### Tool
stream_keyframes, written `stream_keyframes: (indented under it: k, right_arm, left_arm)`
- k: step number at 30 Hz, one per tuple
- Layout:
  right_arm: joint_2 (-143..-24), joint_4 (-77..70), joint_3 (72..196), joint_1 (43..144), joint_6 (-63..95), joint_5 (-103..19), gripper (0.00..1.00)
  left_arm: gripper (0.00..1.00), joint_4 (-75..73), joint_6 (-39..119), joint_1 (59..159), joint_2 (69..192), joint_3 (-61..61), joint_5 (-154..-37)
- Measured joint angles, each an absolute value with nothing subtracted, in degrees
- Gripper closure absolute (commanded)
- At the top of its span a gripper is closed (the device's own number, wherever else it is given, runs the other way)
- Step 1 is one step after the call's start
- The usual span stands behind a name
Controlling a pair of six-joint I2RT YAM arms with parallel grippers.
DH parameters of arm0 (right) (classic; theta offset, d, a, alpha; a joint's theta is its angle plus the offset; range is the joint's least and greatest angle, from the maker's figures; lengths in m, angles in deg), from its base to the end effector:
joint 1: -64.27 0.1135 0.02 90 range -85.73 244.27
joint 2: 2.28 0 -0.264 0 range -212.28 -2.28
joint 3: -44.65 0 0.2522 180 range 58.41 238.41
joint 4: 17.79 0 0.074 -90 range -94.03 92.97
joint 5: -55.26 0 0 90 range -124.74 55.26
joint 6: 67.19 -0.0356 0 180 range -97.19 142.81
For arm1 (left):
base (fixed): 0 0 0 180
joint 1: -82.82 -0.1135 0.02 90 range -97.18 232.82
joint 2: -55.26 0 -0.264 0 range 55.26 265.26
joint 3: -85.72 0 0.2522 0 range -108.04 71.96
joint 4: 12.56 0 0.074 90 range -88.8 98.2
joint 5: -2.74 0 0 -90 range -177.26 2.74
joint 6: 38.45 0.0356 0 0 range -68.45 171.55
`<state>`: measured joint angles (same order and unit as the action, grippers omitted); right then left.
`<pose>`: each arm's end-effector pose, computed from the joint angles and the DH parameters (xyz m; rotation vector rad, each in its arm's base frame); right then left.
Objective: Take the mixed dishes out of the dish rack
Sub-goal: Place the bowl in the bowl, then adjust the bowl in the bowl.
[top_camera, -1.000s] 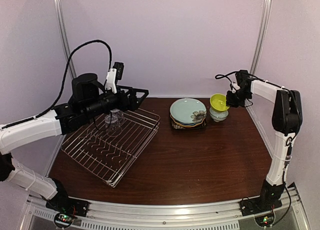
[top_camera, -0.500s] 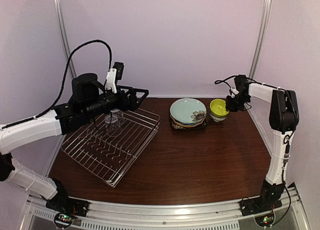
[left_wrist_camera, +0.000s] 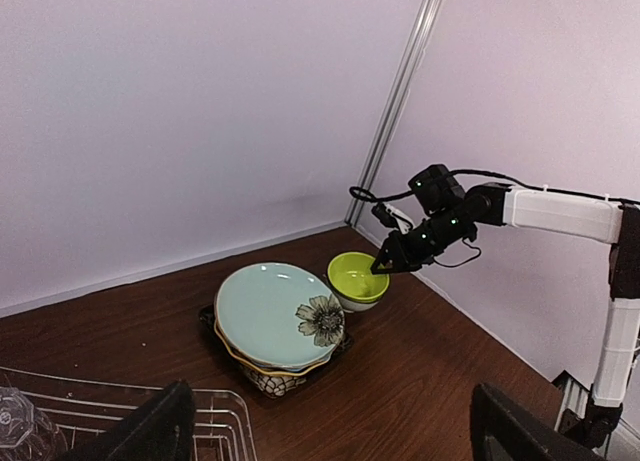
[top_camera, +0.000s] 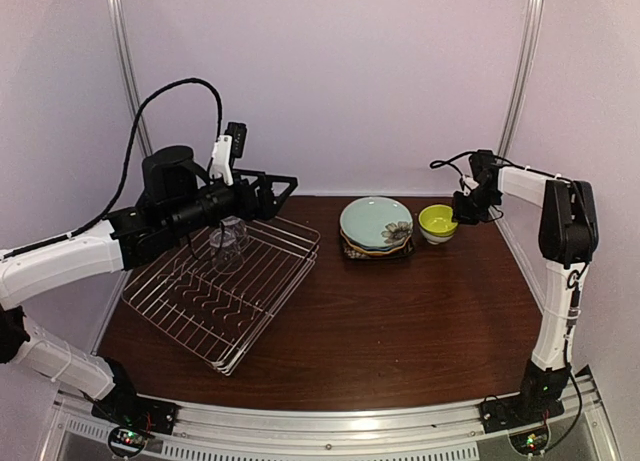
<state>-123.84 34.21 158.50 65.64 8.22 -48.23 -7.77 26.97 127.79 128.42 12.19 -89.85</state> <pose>0.4625 0.0194 0.2108 0.2184 2.6141 0.4056 0.2146 -0.2167 0.3594 0.3434 1.7039 -0.9498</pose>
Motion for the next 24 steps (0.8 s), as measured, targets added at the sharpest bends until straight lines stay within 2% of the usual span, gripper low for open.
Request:
stream_keyframes:
  k: [4,6,17,24]
  right_arm:
    - [-123.84,34.15,158.50,65.55,8.22,-48.21,0.73]
    - [-123.84,34.15,158.50,65.51,8.24,-48.14,0.74]
    - [-123.82,33.95,158.50,65.49,8.26,-47.71,1.00]
    - [-123.82,33.78,158.24,63.89,7.83,-48.98,1.00]
  left_arm:
    - [0.03,-7.77,26.97,127.79,128.42,12.19,-89.85]
    - [0.03,-7.77,26.97,127.79,128.42,12.19,-89.85]
    - [0.03,-8.08,26.97,127.77,128.42,12.30,-89.87]
    - [0.03,-8.26,26.97,127.77,128.42,12.30,-89.87]
